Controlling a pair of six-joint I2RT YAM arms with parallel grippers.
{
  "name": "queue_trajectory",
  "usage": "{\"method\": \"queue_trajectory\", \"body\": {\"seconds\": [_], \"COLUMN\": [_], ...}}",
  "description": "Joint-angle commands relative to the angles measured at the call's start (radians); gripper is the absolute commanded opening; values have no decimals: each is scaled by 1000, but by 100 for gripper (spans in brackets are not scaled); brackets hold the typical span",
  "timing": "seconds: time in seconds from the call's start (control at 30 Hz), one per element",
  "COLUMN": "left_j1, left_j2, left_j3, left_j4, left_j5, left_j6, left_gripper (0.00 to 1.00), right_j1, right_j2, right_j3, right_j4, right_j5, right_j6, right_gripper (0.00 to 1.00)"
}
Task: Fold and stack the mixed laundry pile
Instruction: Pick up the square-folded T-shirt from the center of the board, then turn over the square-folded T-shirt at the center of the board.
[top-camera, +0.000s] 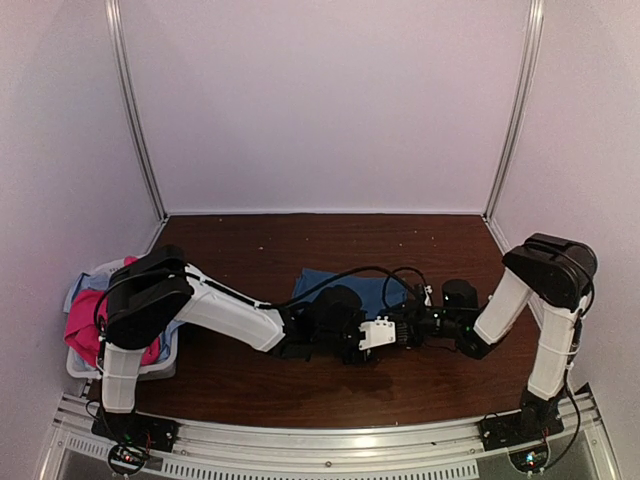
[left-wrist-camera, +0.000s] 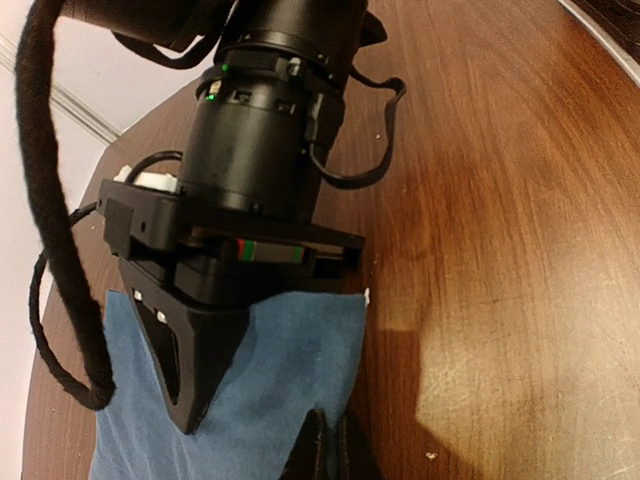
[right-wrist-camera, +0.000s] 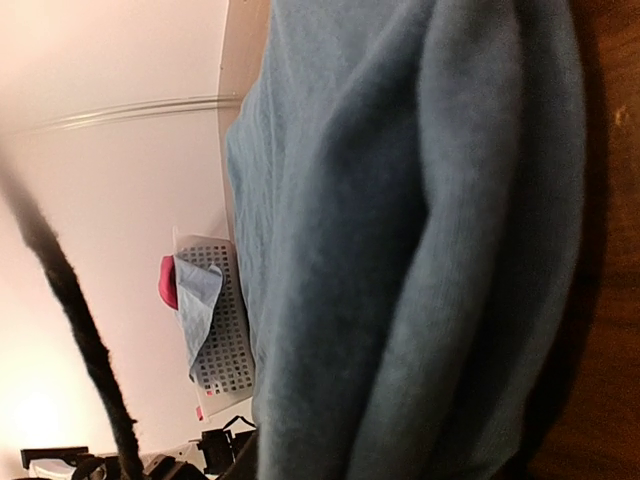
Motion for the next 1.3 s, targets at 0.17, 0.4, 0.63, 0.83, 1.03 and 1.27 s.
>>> {"method": "queue_trajectory", "body": {"seconds": [0.17,0.4,0.63,0.83,1.03,1.27], "left_j1": [-23,-22,-20,6,60,122], "left_j2": [-118,-281,-316,-359,-391,-432], "left_j3": [-13,-124,-137,-175,-199,-228], "left_j4": [-7,-5,-81,-92,-132,-164], "left_j5": [-91,-181,-206,-157,-103,-107], "left_j6": [-62,-183,-230,-282,-328,-352], "left_gripper": [42,82,88,98,98,98], "right_j1": [-43,-98,-219,-318,-388,-451], "right_j2": [-92,-297,-342,-385,-418,-462], "right_j3": [75,252,465,604,688,852], "right_j4": [-339,-998,-1474,-1768,-1915,-2125], "right_j5": [-34,0,47,189,336,712], "right_j6": [-173,-513,-846,-1055,-1170,-1240], "right_gripper": [0,0,0,0,0,0]}}
